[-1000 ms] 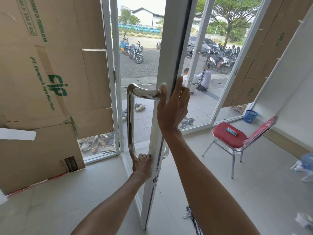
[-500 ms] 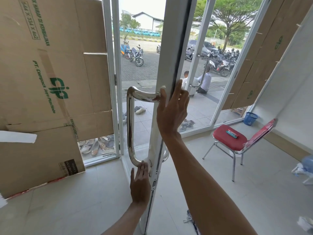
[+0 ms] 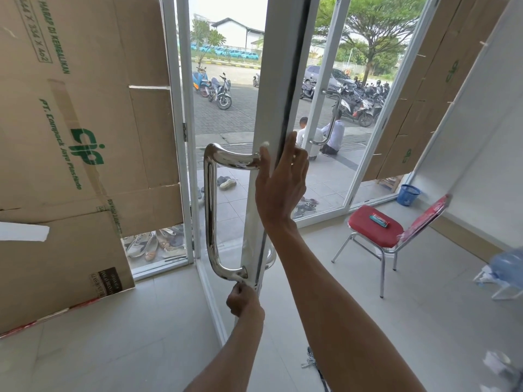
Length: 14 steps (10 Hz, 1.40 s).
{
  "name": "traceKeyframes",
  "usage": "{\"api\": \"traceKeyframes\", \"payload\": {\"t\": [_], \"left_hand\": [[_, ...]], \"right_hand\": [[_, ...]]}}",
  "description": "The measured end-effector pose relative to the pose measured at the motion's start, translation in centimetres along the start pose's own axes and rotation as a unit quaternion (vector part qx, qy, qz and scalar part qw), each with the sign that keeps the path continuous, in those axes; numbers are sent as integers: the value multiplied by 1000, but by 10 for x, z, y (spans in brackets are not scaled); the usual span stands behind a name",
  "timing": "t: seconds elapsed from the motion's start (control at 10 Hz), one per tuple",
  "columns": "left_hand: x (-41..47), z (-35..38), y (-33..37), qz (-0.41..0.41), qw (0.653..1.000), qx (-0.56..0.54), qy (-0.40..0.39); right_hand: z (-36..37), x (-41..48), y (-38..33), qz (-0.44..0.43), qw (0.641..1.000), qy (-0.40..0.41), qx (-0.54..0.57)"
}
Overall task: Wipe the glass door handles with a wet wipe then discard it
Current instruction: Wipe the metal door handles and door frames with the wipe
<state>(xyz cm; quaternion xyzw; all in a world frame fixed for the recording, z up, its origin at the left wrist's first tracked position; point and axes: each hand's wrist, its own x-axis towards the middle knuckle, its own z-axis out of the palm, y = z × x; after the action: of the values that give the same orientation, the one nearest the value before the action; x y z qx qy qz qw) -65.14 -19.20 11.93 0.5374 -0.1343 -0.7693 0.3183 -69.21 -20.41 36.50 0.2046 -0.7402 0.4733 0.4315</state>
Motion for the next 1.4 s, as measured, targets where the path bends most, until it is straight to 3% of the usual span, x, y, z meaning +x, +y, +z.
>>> {"api": "traceKeyframes", "payload": {"t": [0.1, 0.2, 0.3, 0.6, 1.0, 1.2, 1.3, 1.4], "left_hand": [[20, 2, 7, -125, 982, -128, 64], [22, -1, 36, -228, 958, -157, -71], [17, -11, 53, -187, 971, -117, -95], [30, -9, 55, -178, 966, -120, -146], [67, -4, 93, -160, 975, -40, -148], [72, 10, 118, -51, 989, 99, -92], [78, 12, 130, -2, 994, 95, -54], [61, 18, 150, 59, 994, 65, -65]], "right_hand": [[0, 0, 1, 2, 1000, -1, -1], [-1, 1, 2, 1, 1000, -1, -2], [-1, 0, 0, 5, 1000, -3, -2], [0, -3, -5, 8, 1000, -4, -5], [-3, -5, -10, -8, 1000, -13, -9], [-3, -8, -14, -11, 1000, -20, -3], [-2, -10, -15, -10, 1000, -19, 0], [-1, -12, -17, -5, 1000, -13, 7]]}}
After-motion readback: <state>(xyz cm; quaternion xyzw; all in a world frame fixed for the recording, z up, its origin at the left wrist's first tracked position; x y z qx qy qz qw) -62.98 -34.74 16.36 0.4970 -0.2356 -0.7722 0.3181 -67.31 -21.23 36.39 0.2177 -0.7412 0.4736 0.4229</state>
